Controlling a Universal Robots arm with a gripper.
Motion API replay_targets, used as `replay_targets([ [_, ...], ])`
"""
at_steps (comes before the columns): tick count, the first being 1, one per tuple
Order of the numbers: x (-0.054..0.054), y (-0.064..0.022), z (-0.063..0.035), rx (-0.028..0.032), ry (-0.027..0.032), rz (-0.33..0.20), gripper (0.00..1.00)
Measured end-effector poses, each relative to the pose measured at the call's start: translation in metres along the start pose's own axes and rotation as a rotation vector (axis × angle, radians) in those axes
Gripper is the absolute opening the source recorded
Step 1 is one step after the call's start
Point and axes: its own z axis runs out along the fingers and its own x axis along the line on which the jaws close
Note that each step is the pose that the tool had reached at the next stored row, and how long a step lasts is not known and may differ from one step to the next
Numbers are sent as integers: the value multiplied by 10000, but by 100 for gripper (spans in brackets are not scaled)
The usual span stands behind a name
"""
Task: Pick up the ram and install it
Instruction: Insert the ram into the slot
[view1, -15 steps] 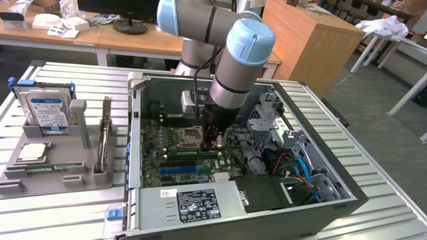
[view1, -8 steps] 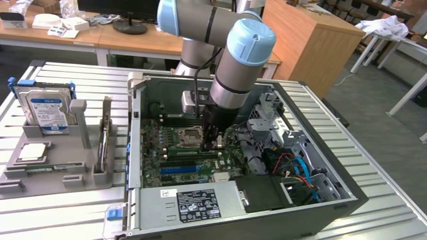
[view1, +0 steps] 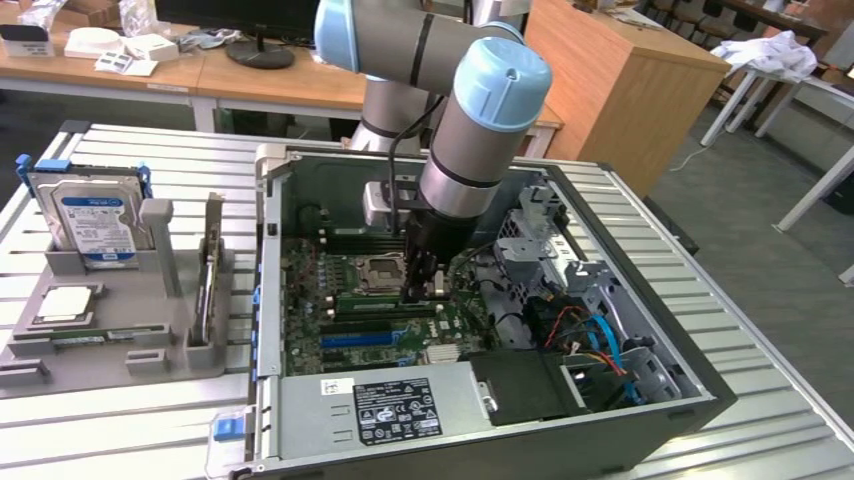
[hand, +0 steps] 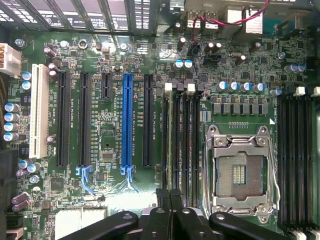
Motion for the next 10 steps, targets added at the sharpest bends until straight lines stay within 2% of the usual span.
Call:
replay_targets([
  [10, 1, -1, 7, -1, 1, -5, 11],
])
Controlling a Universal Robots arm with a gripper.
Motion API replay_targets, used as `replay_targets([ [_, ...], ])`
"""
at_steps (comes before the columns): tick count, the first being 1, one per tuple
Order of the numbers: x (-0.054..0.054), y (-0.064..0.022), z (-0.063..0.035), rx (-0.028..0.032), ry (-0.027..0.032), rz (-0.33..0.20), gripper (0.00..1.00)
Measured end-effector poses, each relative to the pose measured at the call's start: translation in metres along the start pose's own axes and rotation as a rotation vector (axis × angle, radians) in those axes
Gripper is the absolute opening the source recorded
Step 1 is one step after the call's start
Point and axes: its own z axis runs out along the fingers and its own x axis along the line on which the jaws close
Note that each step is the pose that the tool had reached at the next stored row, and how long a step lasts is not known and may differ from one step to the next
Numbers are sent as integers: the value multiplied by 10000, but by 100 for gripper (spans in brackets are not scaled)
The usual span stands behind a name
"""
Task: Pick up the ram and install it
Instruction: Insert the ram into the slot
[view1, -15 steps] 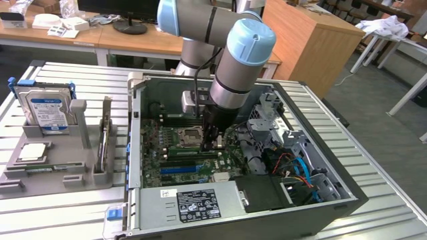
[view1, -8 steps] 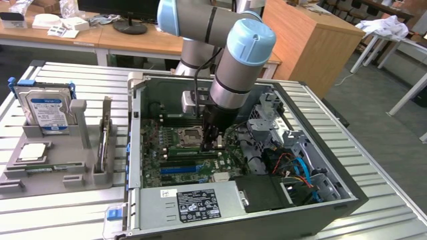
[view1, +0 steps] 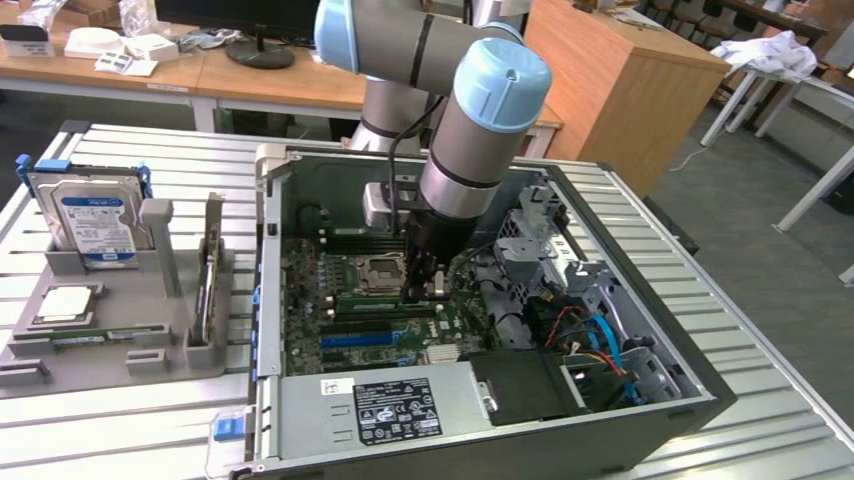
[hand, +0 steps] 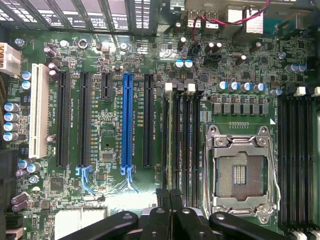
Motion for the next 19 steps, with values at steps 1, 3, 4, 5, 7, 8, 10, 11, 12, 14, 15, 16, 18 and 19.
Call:
replay_targets([
  [1, 0, 0, 0, 0, 0, 0, 11],
  [3, 0, 0, 1, 0, 0, 0, 11],
  [4, 0, 0, 1, 1, -1, 0, 11],
  [5, 0, 0, 1, 1, -1, 0, 11],
  [7, 0, 0, 1, 0, -1, -9, 11],
  [8, 0, 0, 0, -1, 1, -21, 11],
  [10, 0, 0, 1, -4, 0, -51, 11],
  [11, 0, 0, 1, -5, 1, -65, 11],
  [12, 0, 0, 1, -5, 2, -78, 11],
  [14, 0, 0, 1, -7, 2, -85, 11],
  [15, 0, 0, 1, -7, 2, -85, 11],
  [16, 0, 0, 1, -7, 4, -85, 11],
  [18, 0, -1, 6, -6, 2, -85, 11],
  [19, 0, -1, 9, -7, 2, -86, 11],
])
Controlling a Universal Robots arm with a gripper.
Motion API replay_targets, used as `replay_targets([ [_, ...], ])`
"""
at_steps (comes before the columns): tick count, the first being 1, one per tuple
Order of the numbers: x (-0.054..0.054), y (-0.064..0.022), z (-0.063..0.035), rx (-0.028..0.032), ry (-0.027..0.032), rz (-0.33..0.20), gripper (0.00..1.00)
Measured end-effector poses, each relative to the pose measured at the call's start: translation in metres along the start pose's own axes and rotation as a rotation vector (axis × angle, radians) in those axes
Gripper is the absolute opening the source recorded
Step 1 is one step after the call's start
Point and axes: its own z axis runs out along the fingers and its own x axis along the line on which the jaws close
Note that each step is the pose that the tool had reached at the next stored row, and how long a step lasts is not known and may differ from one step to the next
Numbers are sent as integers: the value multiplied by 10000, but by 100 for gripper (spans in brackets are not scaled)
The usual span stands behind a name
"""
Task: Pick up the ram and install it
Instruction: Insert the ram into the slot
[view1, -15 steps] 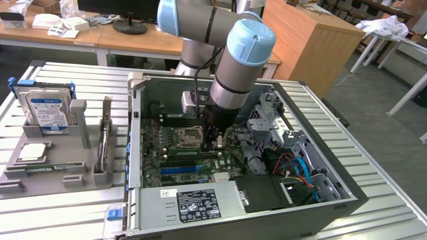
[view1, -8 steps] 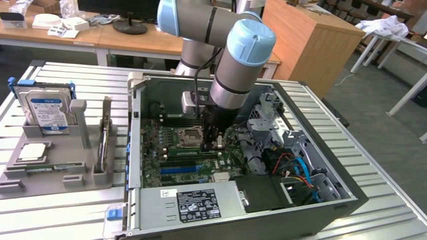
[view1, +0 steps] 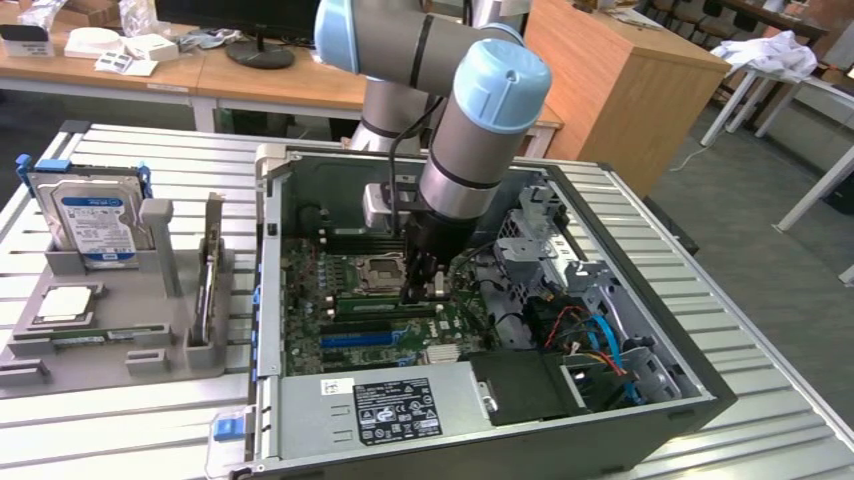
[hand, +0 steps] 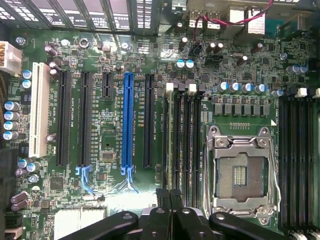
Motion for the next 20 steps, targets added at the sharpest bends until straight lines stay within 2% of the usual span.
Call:
replay_targets([
  [20, 4, -2, 52, 5, -2, -1, 13],
])
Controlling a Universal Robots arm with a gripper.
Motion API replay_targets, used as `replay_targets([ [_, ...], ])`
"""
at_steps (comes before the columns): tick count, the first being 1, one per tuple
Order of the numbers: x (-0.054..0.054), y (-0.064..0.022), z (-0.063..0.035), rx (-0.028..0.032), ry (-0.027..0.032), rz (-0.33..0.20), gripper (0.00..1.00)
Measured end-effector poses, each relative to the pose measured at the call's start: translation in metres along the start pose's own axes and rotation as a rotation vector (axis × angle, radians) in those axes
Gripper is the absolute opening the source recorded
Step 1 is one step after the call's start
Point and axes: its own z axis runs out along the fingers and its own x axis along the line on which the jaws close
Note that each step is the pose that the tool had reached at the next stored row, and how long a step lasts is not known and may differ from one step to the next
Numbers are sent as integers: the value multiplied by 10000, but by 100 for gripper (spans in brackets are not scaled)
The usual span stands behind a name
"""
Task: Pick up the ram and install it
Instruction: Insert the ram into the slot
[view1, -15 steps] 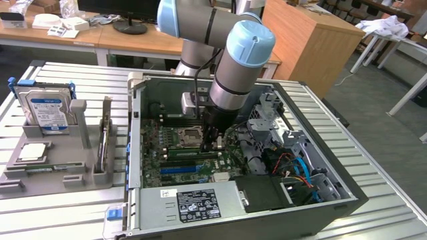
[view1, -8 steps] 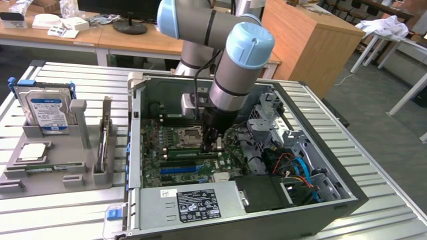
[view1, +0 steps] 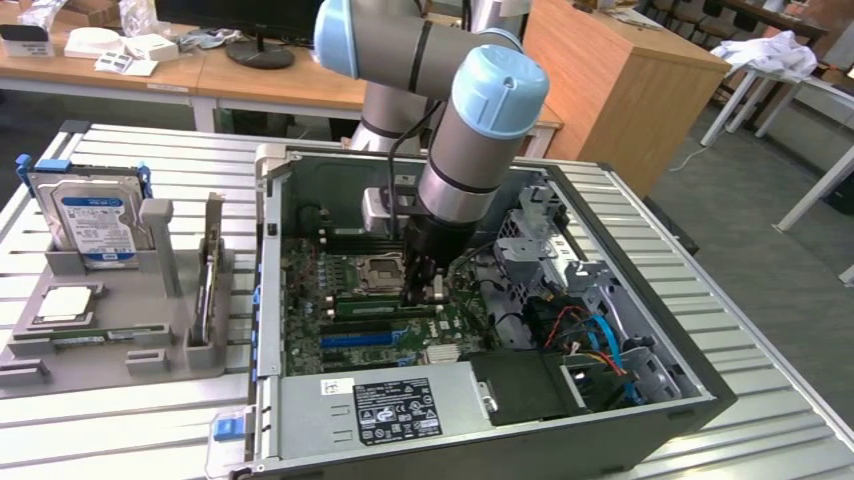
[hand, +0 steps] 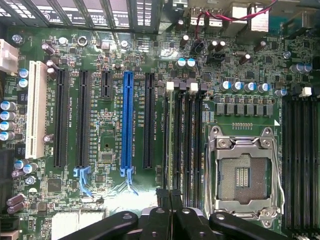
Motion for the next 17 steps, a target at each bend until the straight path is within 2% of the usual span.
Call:
replay_targets([
  [1, 0, 0, 0, -2, 0, 1, 18],
  [2, 0, 1, 0, -3, 0, 1, 18],
  [3, 0, 1, 0, -3, 1, 1, 25],
  [9, -2, 2, -28, -6, 5, 1, 25],
  [12, -9, 6, -107, -4, 2, 1, 25],
  [17, -27, 12, -323, -6, 18, 2, 25],
])
